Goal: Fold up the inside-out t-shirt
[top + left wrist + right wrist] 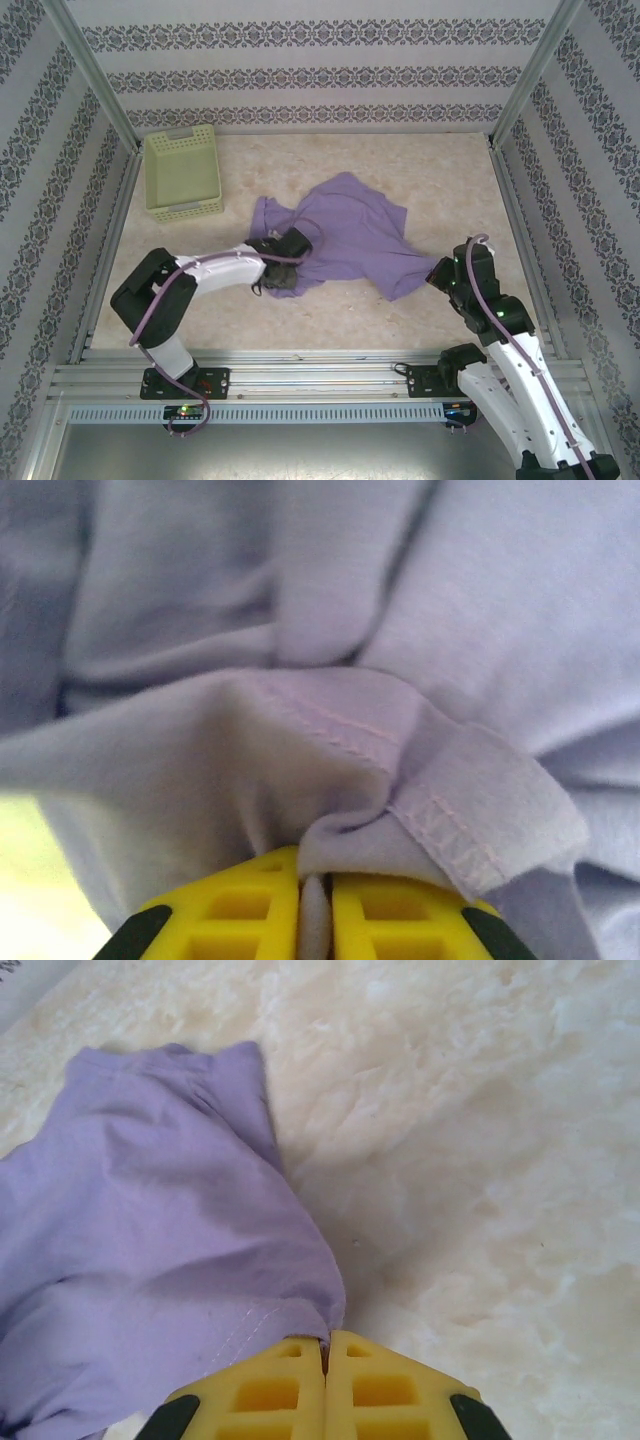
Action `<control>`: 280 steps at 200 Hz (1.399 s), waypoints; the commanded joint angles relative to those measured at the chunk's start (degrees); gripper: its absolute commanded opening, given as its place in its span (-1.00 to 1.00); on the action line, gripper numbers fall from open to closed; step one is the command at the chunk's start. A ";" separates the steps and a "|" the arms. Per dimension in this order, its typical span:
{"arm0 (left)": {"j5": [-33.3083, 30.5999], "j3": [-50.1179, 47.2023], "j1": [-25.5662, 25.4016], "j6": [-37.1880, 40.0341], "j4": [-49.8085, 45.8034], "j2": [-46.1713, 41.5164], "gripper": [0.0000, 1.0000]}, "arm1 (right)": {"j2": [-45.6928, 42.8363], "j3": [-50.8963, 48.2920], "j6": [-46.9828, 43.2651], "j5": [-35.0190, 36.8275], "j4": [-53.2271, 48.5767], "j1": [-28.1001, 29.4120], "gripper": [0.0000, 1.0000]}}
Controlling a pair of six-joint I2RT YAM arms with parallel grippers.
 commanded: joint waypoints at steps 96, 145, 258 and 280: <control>-4.94 -3.52 -2.23 -7.98 -0.71 -14.09 0.33 | 5.65 0.66 3.12 7.38 9.67 22.50 -1.00; -4.96 0.13 -3.40 -8.60 2.60 -2.84 0.08 | 5.55 1.78 2.48 9.52 8.17 22.80 -1.00; -4.08 0.05 -1.14 -5.69 2.66 -3.07 -0.77 | 6.23 6.89 2.06 17.20 -1.18 19.91 -1.00; 2.12 -0.12 0.50 -2.28 2.39 -13.42 -0.87 | 7.90 10.90 -0.72 14.35 -2.87 12.95 -1.00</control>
